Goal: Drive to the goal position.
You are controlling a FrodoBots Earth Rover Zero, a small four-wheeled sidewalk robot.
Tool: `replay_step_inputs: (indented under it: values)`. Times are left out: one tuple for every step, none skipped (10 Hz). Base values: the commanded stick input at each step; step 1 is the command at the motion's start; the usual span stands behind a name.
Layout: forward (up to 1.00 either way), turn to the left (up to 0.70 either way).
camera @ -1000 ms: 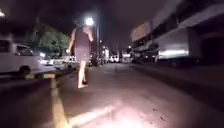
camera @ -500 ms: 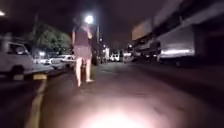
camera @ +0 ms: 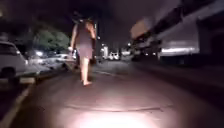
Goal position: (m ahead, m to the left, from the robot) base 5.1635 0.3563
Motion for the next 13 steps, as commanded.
replay_step_inputs:
  values:
    - [1.00, 0.00]
    - [1.00, 0.00]
    - [1.00, 0.00]
    - [1.00, 0.00]
    - [1.00, 0.00]
    - [1.00, 0.00]
    - [1.00, 0.00]
    - [1.00, 0.00]
    - [1.00, 0.00]
    - [1.00, 0.00]
    - [1.00, 0.00]
    - [1.00, 0.00]
    - [1.00, 0.00]
